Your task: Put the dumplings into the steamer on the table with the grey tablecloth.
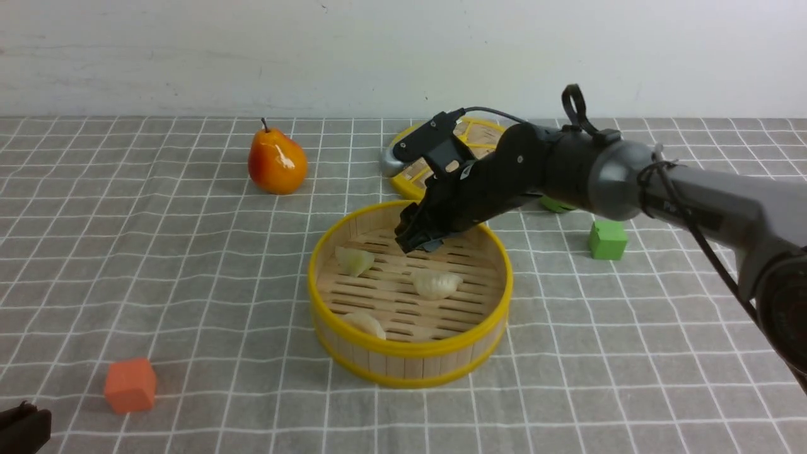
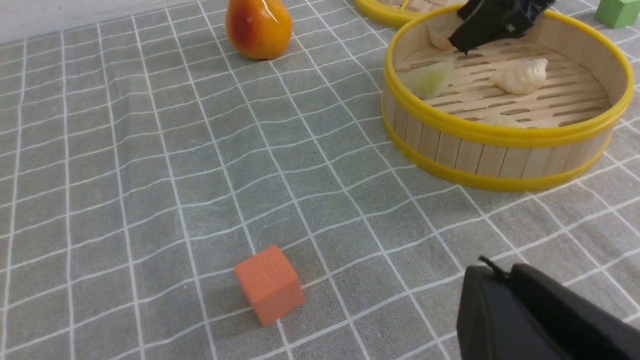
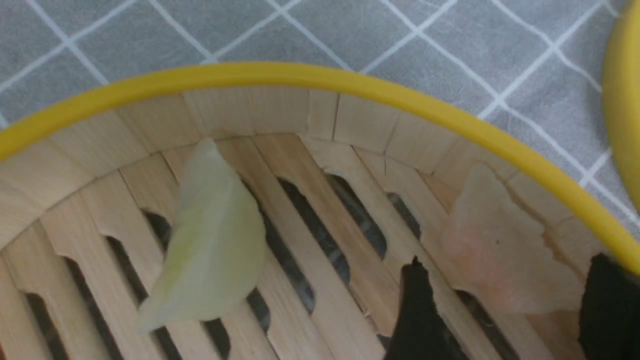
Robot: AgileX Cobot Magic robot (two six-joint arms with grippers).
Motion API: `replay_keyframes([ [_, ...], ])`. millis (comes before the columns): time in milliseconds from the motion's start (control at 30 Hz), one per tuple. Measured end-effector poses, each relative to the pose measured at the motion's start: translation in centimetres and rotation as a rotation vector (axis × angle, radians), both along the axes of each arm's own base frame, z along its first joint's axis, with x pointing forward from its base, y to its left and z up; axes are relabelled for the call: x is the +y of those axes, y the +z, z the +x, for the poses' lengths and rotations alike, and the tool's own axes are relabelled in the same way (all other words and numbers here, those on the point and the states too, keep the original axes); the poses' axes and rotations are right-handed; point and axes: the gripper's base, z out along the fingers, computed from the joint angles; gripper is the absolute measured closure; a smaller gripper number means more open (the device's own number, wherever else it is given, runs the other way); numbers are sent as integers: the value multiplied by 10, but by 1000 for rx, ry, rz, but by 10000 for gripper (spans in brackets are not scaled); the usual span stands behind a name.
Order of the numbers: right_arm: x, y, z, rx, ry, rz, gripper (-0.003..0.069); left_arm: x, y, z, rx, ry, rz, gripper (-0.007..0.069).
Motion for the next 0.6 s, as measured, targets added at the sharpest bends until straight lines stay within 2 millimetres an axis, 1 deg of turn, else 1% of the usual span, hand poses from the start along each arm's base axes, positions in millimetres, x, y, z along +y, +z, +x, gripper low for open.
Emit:
replay_keyframes([
  [67, 0, 1, 1, -7, -3, 5, 230, 0, 0, 0, -2, 1, 3, 586],
  [233, 1, -4, 3, -10, -9, 4, 230, 0, 0, 0, -5, 2, 10, 586],
  [333, 1, -14, 4, 1, -10, -5, 237, 0, 0, 0, -6, 2, 10, 586],
  [400, 1, -17, 5, 5, -5, -11, 277, 0, 0, 0, -6, 2, 10, 586],
  [500, 1, -17, 4, 10, 0, -14, 377, 1, 0, 0, -7, 2, 12, 586],
  [567, 2, -18, 3, 25, 8, -18, 489, 1, 0, 0, -7, 2, 12, 586],
  [600, 2, -17, 2, 31, 11, -19, 531, 1, 0, 0, -7, 2, 12, 586],
])
